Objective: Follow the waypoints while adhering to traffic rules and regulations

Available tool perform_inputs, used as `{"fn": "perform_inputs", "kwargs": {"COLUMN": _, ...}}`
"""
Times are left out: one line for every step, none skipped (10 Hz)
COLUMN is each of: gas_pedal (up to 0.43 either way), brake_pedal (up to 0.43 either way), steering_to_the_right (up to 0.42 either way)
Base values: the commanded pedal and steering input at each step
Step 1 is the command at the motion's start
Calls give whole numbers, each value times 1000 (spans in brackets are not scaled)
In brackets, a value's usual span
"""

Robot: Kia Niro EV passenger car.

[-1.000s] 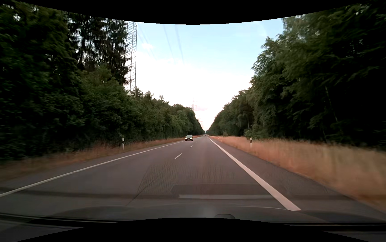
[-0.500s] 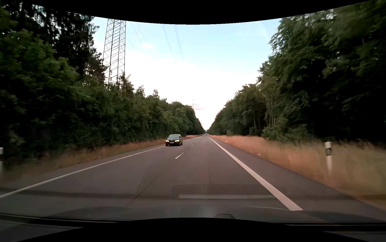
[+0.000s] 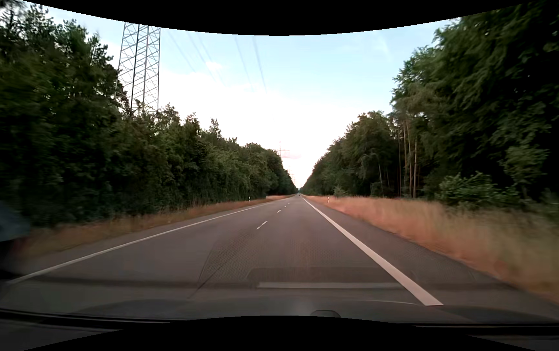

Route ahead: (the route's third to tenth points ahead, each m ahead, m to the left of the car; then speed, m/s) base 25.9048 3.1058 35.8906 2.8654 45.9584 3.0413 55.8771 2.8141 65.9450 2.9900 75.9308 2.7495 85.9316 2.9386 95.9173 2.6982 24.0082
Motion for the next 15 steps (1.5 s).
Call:
{"fn": "perform_inputs", "kwargs": {"gas_pedal": 177, "brake_pedal": 0, "steering_to_the_right": -1}}
{"fn": "perform_inputs", "kwargs": {"gas_pedal": 177, "brake_pedal": 0, "steering_to_the_right": -1}}
{"fn": "perform_inputs", "kwargs": {"gas_pedal": 177, "brake_pedal": 0, "steering_to_the_right": -1}}
{"fn": "perform_inputs", "kwargs": {"gas_pedal": 177, "brake_pedal": 0, "steering_to_the_right": -2}}
{"fn": "perform_inputs", "kwargs": {"gas_pedal": 177, "brake_pedal": 0, "steering_to_the_right": -1}}
{"fn": "perform_inputs", "kwargs": {"gas_pedal": 177, "brake_pedal": 0, "steering_to_the_right": -2}}
{"fn": "perform_inputs", "kwargs": {"gas_pedal": 177, "brake_pedal": 0, "steering_to_the_right": -1}}
{"fn": "perform_inputs", "kwargs": {"gas_pedal": 177, "brake_pedal": 0, "steering_to_the_right": -1}}
{"fn": "perform_inputs", "kwargs": {"gas_pedal": 177, "brake_pedal": 0, "steering_to_the_right": -1}}
{"fn": "perform_inputs", "kwargs": {"gas_pedal": 177, "brake_pedal": 0, "steering_to_the_right": -1}}
{"fn": "perform_inputs", "kwargs": {"gas_pedal": 177, "brake_pedal": 0, "steering_to_the_right": -1}}
{"fn": "perform_inputs", "kwargs": {"gas_pedal": 177, "brake_pedal": 0, "steering_to_the_right": 0}}
{"fn": "perform_inputs", "kwargs": {"gas_pedal": 177, "brake_pedal": 0, "steering_to_the_right": 0}}
{"fn": "perform_inputs", "kwargs": {"gas_pedal": 177, "brake_pedal": 0, "steering_to_the_right": -1}}
{"fn": "perform_inputs", "kwargs": {"gas_pedal": 177, "brake_pedal": 0, "steering_to_the_right": -1}}
